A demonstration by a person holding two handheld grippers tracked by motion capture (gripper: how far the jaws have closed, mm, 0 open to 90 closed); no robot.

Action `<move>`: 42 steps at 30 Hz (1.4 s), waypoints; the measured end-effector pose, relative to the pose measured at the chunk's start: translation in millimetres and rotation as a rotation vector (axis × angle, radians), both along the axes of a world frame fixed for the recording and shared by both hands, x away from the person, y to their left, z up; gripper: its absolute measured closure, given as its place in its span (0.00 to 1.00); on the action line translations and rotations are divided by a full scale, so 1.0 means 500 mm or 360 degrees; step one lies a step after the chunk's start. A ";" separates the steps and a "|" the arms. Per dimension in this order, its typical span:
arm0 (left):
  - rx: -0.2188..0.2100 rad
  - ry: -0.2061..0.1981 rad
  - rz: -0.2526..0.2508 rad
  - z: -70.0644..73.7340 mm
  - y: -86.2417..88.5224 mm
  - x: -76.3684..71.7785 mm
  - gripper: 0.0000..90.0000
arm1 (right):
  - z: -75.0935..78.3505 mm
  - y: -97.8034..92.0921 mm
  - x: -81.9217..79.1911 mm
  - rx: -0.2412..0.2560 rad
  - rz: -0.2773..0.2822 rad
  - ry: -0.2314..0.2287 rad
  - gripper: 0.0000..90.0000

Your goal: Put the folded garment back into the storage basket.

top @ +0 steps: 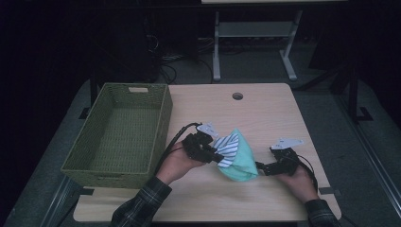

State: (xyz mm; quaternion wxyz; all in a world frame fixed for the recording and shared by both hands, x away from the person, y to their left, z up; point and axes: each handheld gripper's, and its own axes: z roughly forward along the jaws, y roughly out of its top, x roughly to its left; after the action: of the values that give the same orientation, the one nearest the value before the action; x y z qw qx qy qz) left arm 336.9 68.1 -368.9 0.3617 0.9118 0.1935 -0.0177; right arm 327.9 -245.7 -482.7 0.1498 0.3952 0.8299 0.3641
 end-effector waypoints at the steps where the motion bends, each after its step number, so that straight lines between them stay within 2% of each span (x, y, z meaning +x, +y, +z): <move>1: -0.0004 -0.0002 0.0002 0.004 0.001 0.001 0.82 | 0.000 0.000 0.000 -0.0001 0.0000 -0.0001 0.12; 10: 0.0010 -0.0037 0.0044 0.037 0.019 0.010 0.82 | 0.000 0.000 0.000 -0.0002 0.0000 0.0001 0.12; 23: 0.0037 -0.0098 0.0130 0.094 0.073 0.027 0.82 | 0.000 0.000 0.000 -0.0002 0.0001 0.0001 0.12; 32: 0.0033 -0.0127 0.0226 0.119 0.121 0.036 0.82 | 0.000 0.000 0.000 -0.0002 0.0001 0.0000 0.12; 42: 0.0027 -0.0137 0.0364 0.129 0.186 0.045 0.82 | 0.000 0.000 0.000 -0.0001 0.0000 0.0001 0.12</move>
State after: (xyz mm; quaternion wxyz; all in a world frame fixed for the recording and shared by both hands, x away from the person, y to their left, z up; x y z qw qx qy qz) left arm 359.3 160.9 -304.5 0.3615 0.8867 0.2808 0.0645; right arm 327.8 -245.7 -482.8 0.1496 0.3953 0.8301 0.3636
